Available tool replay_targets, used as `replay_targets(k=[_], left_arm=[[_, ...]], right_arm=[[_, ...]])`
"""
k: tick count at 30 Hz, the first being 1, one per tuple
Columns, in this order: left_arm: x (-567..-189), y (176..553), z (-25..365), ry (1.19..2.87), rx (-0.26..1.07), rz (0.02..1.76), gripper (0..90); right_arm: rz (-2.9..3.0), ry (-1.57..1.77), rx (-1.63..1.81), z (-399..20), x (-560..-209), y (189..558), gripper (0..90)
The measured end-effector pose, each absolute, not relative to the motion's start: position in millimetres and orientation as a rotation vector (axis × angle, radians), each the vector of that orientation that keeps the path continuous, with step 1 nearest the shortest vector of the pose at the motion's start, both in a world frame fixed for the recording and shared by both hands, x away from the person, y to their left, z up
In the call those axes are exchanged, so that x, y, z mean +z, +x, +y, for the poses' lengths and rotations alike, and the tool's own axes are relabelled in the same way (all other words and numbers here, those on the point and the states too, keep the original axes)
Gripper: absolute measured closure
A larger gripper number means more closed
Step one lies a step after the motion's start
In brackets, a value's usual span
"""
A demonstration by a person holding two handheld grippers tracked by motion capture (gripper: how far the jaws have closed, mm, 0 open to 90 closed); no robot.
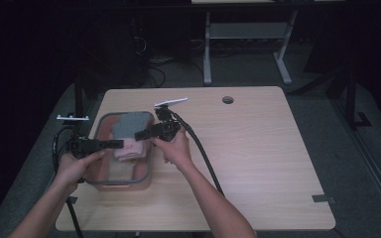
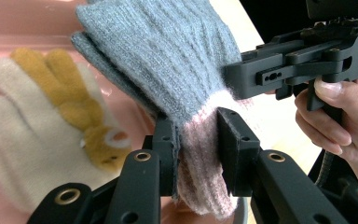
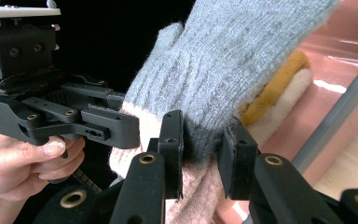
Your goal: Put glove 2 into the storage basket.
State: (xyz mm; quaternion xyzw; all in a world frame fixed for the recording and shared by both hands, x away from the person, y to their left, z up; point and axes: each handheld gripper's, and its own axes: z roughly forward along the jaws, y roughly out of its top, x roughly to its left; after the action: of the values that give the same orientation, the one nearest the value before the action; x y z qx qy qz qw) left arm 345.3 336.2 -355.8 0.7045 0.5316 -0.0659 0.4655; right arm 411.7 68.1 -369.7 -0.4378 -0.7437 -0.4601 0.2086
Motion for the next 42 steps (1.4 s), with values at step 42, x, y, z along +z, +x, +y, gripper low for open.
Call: replay_targets(k=[42], left_arm=[[-394,338,362,1.786,-0.125,1.462,70.1]], right_arm=[[-2.136,-1.201,-1.213,81,-380,412,67.4]])
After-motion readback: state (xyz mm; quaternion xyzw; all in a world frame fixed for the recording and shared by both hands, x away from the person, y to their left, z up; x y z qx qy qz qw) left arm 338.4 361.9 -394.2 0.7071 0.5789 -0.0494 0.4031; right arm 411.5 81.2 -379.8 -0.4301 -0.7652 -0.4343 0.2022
